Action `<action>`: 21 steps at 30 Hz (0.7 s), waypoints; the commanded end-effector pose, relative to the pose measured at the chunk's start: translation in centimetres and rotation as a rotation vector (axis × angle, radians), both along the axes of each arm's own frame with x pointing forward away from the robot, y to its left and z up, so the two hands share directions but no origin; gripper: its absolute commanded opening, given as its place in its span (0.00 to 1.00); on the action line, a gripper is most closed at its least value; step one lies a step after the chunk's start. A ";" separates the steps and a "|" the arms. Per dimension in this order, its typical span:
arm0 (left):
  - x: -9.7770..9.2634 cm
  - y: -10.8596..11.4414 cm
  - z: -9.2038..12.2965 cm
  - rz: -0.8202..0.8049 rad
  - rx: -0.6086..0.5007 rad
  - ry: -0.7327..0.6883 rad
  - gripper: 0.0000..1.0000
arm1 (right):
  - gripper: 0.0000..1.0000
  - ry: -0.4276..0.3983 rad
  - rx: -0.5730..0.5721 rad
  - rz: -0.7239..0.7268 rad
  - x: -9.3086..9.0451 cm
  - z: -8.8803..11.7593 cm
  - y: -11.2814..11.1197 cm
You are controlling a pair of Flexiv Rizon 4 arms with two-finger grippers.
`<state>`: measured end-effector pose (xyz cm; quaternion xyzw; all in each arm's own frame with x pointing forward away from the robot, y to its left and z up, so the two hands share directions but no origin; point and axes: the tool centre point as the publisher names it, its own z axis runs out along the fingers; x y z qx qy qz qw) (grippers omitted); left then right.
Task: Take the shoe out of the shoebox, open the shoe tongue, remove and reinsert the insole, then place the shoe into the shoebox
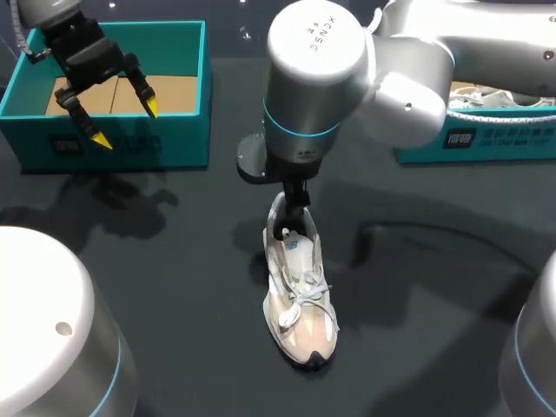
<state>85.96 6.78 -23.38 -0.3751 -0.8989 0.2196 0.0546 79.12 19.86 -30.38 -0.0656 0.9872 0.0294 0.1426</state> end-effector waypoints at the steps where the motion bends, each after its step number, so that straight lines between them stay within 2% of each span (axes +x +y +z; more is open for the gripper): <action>1: -0.1 0.1 0.0 -0.001 0.002 -0.002 1.00 | 0.88 0.022 0.036 0.012 0.8 -1.3 -0.1; 10: -0.1 0.1 0.0 -0.001 0.002 -0.002 1.00 | 0.80 0.067 0.073 0.024 1.3 -3.7 0.2; 19: -0.1 0.1 0.0 -0.001 0.002 -0.002 1.00 | 0.80 0.090 0.087 0.050 1.9 -5.7 0.3; 21: -0.1 0.1 0.0 -0.001 0.002 -0.002 1.00 | 0.77 0.099 0.087 0.053 2.0 -6.0 0.3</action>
